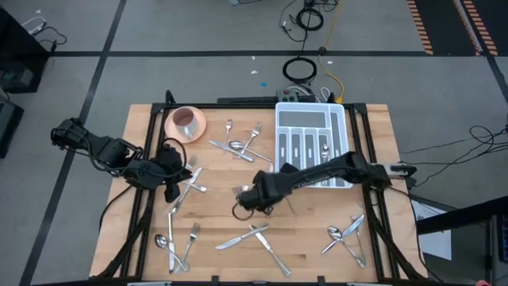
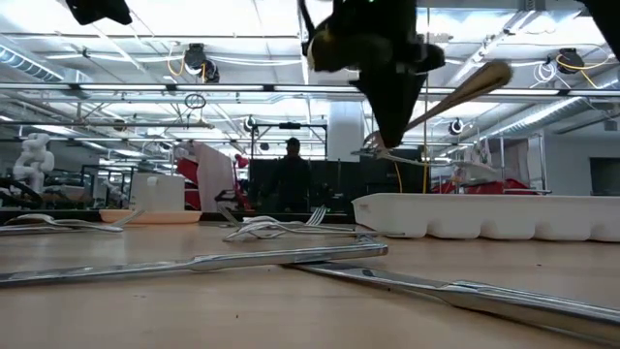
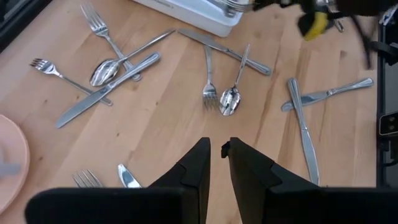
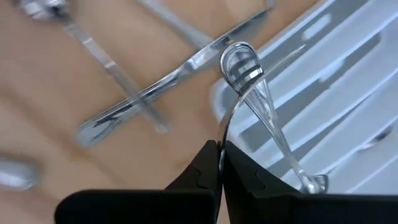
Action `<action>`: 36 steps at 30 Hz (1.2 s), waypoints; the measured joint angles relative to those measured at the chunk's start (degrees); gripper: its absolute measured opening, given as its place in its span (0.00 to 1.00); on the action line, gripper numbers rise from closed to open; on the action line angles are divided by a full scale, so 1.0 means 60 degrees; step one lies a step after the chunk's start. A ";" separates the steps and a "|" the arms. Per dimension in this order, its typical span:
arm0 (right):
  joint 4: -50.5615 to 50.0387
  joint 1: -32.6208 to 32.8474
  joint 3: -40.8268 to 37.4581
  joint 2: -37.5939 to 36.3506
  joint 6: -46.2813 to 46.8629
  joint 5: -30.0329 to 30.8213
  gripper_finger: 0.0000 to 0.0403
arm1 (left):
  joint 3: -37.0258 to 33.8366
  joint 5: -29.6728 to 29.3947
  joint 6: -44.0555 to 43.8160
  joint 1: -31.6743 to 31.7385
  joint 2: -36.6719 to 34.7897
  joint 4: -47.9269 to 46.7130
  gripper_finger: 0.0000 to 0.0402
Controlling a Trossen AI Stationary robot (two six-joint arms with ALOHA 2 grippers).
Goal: Sort silverware
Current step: Put the silver fork into the white silverware tray
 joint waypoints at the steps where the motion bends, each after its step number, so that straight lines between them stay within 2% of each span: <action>1: 0.0120 0.0145 0.0000 -0.0001 0.0089 -0.0007 0.00 | 0.0000 -0.0022 0.0139 0.0000 0.0000 0.0004 0.16; 5: 0.0757 0.0752 0.0000 0.0000 0.0722 -0.0534 0.00 | 0.0000 -0.0227 0.0355 0.0000 0.0000 0.0004 0.16; 10: 0.2521 0.1749 0.0257 0.0000 0.0802 -0.1274 0.00 | 0.0000 -0.0254 0.0358 0.0000 0.0000 0.0018 0.16; 14: 0.3969 0.2339 0.0456 0.0000 -0.0148 -0.1271 0.00 | 0.0000 -0.0254 0.0355 0.0000 0.0000 0.0033 0.16; 18: 0.4858 0.2479 0.0474 -0.0004 -0.0998 -0.1354 0.00 | 0.0000 -0.0332 0.0342 0.0000 0.0002 0.0044 0.16; 23: 0.5942 0.2460 0.0474 0.0000 -0.2220 -0.1995 0.00 | 0.0000 -0.0334 0.0103 0.0000 0.0000 0.0061 0.16; 30: 0.6314 0.2195 0.0343 -0.0004 -0.2871 -0.2503 0.00 | 0.0000 -0.0334 0.0096 0.0000 0.0000 0.0062 0.16; 32: 0.6419 0.2057 -0.0017 -0.0007 -0.2846 -0.3309 0.00 | 0.0000 -0.0332 0.0096 0.0000 0.0000 0.0068 0.16; 34: 0.6810 0.1884 -0.0465 0.0005 -0.2884 -0.4886 0.00 | 0.0000 -0.0331 0.0097 0.0000 0.0000 0.0067 0.16; 36: 0.7460 0.1784 -0.0855 0.0011 -0.2937 -0.5571 0.00 | 0.0000 -0.0331 0.0096 0.0000 0.0000 0.0066 0.16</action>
